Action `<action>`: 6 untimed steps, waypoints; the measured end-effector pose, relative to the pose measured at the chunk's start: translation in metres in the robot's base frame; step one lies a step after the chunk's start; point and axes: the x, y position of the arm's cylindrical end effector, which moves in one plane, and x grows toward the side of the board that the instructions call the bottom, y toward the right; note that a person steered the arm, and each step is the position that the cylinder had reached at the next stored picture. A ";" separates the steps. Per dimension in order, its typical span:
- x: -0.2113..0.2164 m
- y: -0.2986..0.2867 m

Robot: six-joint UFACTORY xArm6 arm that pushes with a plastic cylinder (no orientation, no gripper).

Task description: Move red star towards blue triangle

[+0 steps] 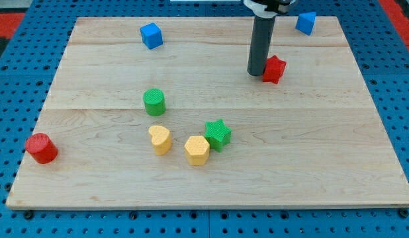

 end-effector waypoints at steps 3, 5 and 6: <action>0.037 0.016; -0.029 0.046; 0.003 -0.011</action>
